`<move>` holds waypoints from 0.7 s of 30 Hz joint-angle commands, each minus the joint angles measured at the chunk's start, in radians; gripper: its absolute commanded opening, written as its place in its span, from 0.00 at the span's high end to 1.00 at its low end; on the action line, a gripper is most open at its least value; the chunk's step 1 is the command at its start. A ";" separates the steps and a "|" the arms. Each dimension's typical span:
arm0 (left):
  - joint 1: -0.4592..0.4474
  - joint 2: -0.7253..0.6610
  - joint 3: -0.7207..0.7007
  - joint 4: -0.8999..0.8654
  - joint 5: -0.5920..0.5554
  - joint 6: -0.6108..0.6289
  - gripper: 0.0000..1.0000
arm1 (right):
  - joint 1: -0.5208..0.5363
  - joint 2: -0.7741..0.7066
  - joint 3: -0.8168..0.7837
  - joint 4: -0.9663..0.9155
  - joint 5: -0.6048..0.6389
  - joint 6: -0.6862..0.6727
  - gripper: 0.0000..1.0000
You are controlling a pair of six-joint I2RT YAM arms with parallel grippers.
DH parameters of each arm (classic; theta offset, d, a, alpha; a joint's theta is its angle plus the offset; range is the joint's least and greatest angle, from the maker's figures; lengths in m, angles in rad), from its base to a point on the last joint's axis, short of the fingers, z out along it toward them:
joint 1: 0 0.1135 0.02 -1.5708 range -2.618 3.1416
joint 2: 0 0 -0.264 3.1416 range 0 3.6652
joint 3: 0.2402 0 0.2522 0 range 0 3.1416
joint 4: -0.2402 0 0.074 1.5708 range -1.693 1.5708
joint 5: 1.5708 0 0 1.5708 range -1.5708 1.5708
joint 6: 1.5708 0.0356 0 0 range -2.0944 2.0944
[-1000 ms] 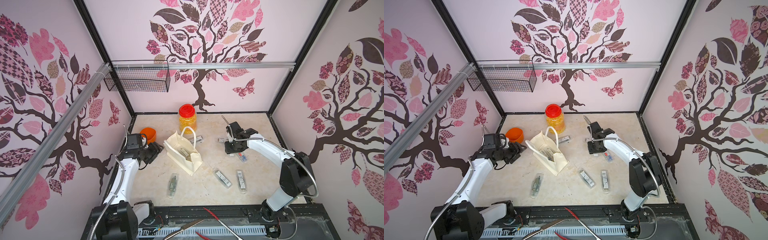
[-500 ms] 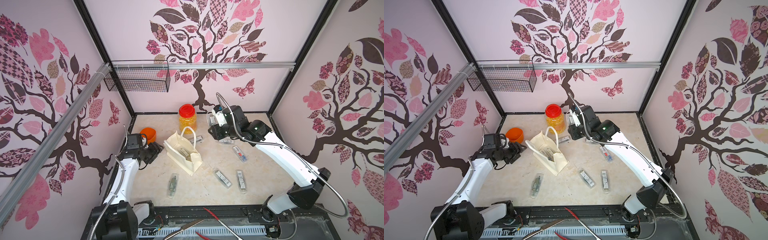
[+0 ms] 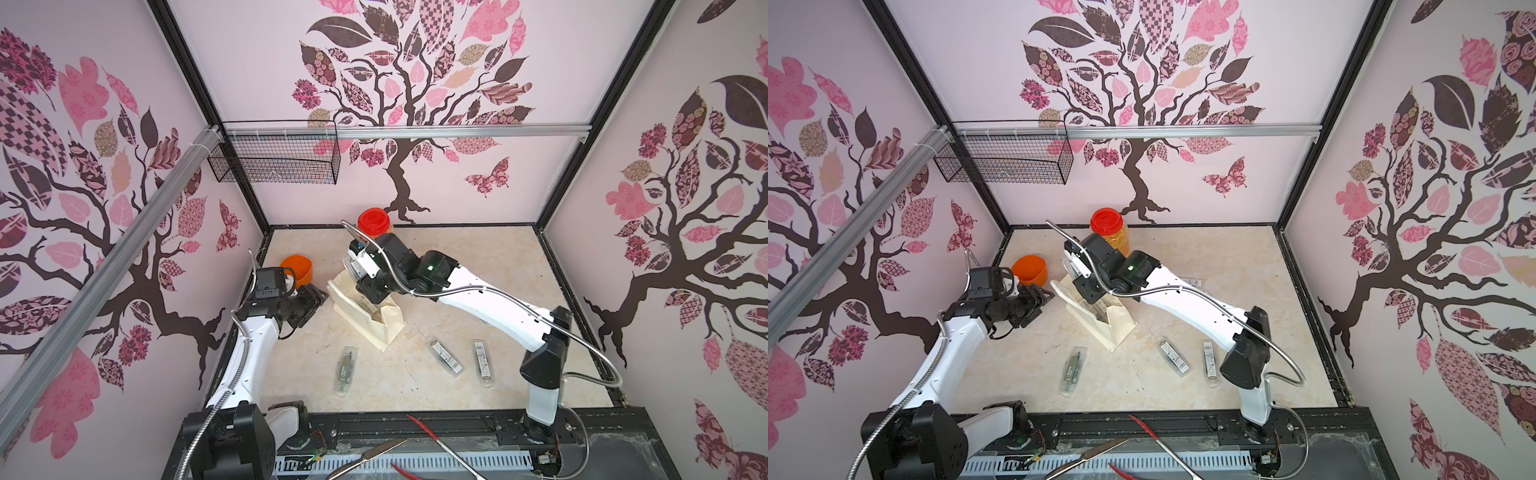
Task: Put the compass set into the canvas bag
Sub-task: Place the compass set in the canvas bag.
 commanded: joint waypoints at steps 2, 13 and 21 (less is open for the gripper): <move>-0.004 -0.016 0.029 0.010 -0.014 0.013 0.32 | -0.008 0.046 0.025 -0.009 0.061 -0.033 0.53; -0.003 -0.027 0.011 0.016 -0.016 0.016 0.32 | -0.008 0.151 0.016 0.017 0.082 -0.056 0.52; -0.003 -0.022 0.009 0.023 -0.015 0.016 0.32 | -0.008 0.268 0.092 -0.018 0.103 -0.062 0.52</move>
